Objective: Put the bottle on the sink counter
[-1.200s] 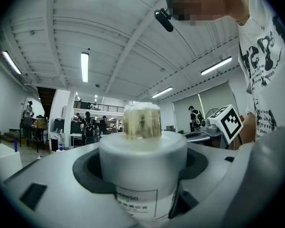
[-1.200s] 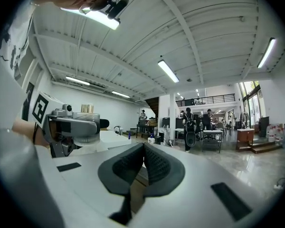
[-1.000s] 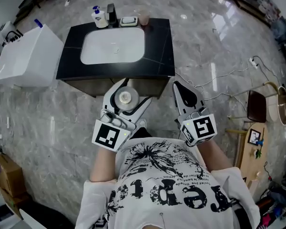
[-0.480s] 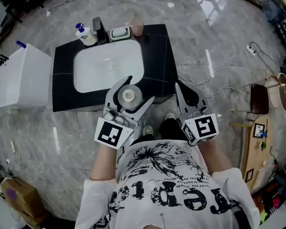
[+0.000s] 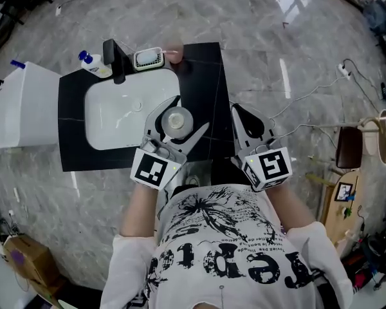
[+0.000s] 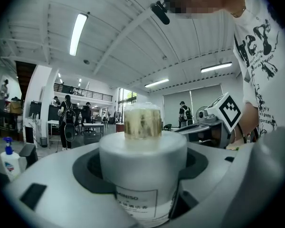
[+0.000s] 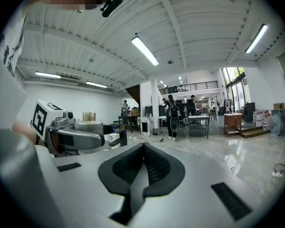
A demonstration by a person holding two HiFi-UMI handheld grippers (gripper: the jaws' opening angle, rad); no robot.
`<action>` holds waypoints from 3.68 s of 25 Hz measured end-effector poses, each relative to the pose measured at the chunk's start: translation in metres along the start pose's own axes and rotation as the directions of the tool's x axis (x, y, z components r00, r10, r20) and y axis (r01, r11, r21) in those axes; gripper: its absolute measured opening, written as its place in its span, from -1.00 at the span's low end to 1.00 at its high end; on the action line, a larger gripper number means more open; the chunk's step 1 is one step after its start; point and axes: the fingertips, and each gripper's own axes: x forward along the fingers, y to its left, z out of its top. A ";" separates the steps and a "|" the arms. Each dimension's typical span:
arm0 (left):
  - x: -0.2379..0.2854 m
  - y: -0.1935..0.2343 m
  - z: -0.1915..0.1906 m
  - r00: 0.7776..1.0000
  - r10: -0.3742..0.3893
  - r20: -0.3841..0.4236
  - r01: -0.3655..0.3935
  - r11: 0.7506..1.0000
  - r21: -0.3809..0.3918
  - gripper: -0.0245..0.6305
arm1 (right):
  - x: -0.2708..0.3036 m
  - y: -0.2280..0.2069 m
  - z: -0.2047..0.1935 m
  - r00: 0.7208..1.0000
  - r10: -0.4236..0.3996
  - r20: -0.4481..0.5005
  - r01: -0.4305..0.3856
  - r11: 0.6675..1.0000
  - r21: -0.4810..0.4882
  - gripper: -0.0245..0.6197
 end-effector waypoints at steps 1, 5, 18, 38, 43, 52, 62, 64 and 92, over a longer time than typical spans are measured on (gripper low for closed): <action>0.018 0.009 -0.006 1.000 0.001 -0.002 -0.001 1.000 0.001 0.14 | 0.014 -0.014 0.000 1.000 0.011 -0.006 -0.011 1.000 0.003 -0.88; 0.085 0.043 -0.036 0.999 0.025 -0.036 -0.026 0.999 -0.026 0.14 | 0.069 -0.067 -0.005 0.998 0.052 -0.020 -0.052 0.999 0.012 -0.88; 0.222 0.114 -0.157 0.970 0.055 -0.238 -0.068 0.997 -0.045 0.14 | 0.188 -0.176 -0.074 0.989 0.116 -0.094 -0.114 0.993 0.025 -0.88; 0.277 0.170 -0.254 0.899 0.106 -0.425 -0.133 0.990 -0.034 0.14 | 0.252 -0.202 -0.124 0.971 0.201 -0.131 -0.201 0.980 0.013 -0.88; 0.279 0.167 -0.259 0.879 0.092 -0.469 -0.113 0.993 -0.018 0.14 | 0.254 -0.206 -0.126 0.970 0.199 -0.142 -0.199 0.980 0.016 -0.88; 0.278 0.168 -0.260 0.866 0.093 -0.491 -0.131 0.990 -0.043 0.14 | 0.255 -0.212 -0.125 0.970 0.196 -0.141 -0.194 0.981 0.028 -0.88; 0.258 0.150 -0.264 0.860 0.013 -0.510 -0.056 0.996 -0.069 0.14 | 0.249 -0.213 -0.123 0.975 0.172 -0.143 -0.165 0.985 0.058 -0.88; 0.255 0.148 -0.262 0.867 0.014 -0.498 -0.062 0.995 -0.081 0.15 | 0.247 -0.208 -0.123 0.975 0.170 -0.145 -0.165 0.985 0.045 -0.88; 0.022 0.063 -0.017 0.994 0.104 -0.028 -0.105 0.994 -0.015 -0.84 | 0.063 -0.012 -0.010 0.998 0.053 0.029 -0.048 0.990 -0.130 -0.88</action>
